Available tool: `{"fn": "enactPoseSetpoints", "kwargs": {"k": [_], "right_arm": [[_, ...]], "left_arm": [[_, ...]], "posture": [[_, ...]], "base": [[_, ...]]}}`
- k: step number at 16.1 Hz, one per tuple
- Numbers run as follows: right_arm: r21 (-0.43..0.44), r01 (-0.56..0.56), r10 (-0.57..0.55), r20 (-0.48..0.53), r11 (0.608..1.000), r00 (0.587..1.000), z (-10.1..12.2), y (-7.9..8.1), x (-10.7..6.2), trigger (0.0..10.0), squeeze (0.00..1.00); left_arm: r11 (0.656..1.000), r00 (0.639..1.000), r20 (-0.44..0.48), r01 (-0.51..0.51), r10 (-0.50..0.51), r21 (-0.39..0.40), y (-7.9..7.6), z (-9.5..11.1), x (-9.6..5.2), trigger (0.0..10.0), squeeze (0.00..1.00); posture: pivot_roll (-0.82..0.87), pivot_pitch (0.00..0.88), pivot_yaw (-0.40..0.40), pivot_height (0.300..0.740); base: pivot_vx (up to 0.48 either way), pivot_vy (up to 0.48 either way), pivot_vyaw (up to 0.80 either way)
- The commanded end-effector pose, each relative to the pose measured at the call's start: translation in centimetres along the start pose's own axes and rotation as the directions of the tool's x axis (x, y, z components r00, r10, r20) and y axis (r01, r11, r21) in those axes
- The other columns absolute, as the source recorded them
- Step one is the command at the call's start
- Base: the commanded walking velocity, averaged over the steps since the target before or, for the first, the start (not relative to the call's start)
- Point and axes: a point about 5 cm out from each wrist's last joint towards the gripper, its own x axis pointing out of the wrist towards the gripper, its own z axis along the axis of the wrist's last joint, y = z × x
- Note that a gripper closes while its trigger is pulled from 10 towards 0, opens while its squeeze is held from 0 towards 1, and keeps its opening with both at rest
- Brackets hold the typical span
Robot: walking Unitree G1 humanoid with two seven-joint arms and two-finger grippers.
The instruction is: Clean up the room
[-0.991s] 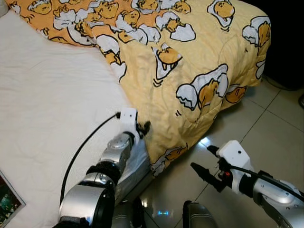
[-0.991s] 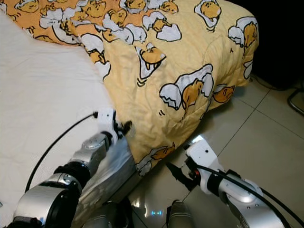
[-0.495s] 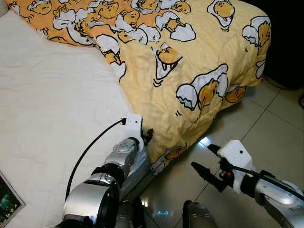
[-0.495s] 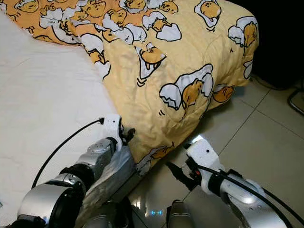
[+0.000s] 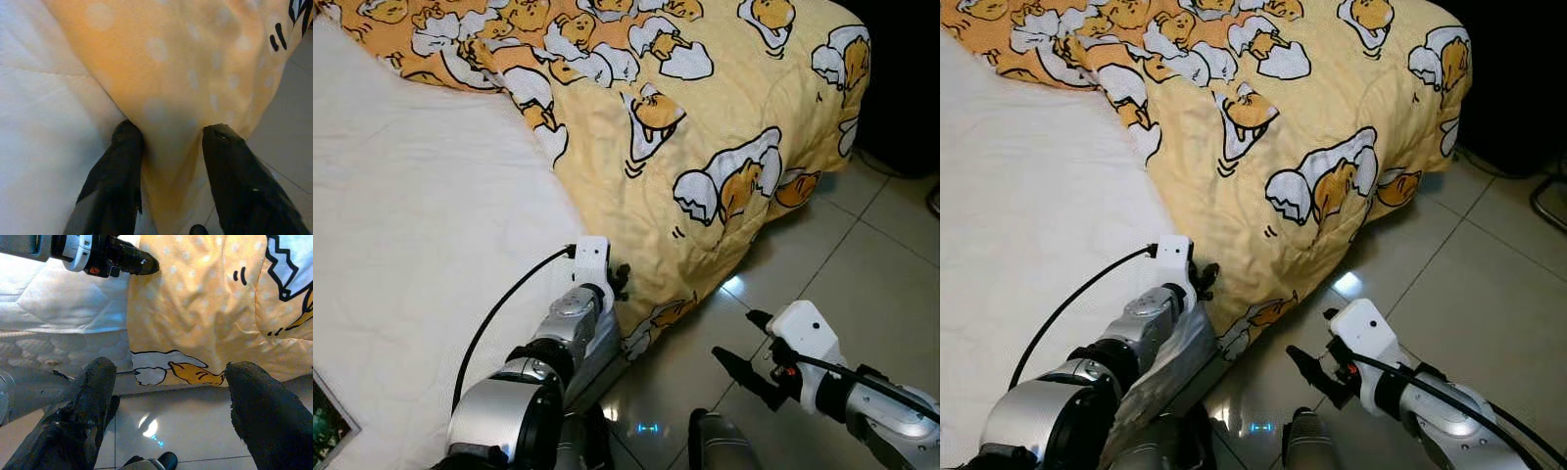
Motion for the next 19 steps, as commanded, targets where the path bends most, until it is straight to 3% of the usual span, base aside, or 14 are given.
{"fn": "enactPoseSetpoints", "kwargs": {"k": [1,9,14,17,19], "right_arm": [[-0.007,0.004,-0.004,0.011,1.0,1.0,0.5,0.1,-0.3,10.0,0.0],[-0.01,0.011,-0.011,0.033,1.0,0.999,0.7,0.0,0.1,10.0,0.0],[-0.031,0.121,-0.118,0.079,0.992,0.99,1.3,-1.4,0.5,10.0,0.0],[-0.023,0.185,-0.181,0.11,0.982,0.977,1.4,-2.0,0.7,10.0,0.0],[-0.021,0.187,-0.183,0.112,0.982,0.977,1.4,-2.1,0.8,10.0,0.0]], "left_arm": [[1.0,1.0,-0.008,0.008,-0.008,-0.016,-0.2,-0.1,0.0,0.0,0.0],[0.999,1.0,-0.003,0.027,-0.027,-0.026,-0.1,-0.1,0.0,0.0,0.0],[0.999,0.999,0.002,0.038,-0.038,-0.025,0.2,-0.1,-0.1,0.0,0.0],[0.997,0.997,0.002,0.079,-0.079,0.0,0.4,-1.0,-0.5,0.0,0.0],[0.989,0.991,-0.022,0.135,-0.134,0.063,0.2,-2.3,-0.9,0.0,0.0]], "posture": [[-0.36,0.267,0.106,0.74],[-0.35,0.261,0.105,0.74],[-0.33,0.251,0.117,0.74],[-0.31,0.236,0.127,0.74],[-0.3,0.236,0.13,0.74]], "base": [[0.0,0.0,0.0],[0.0,0.0,0.0],[0.0,0.0,0.0],[0.0,0.0,0.0],[0.0,0.0,0.0]]}}
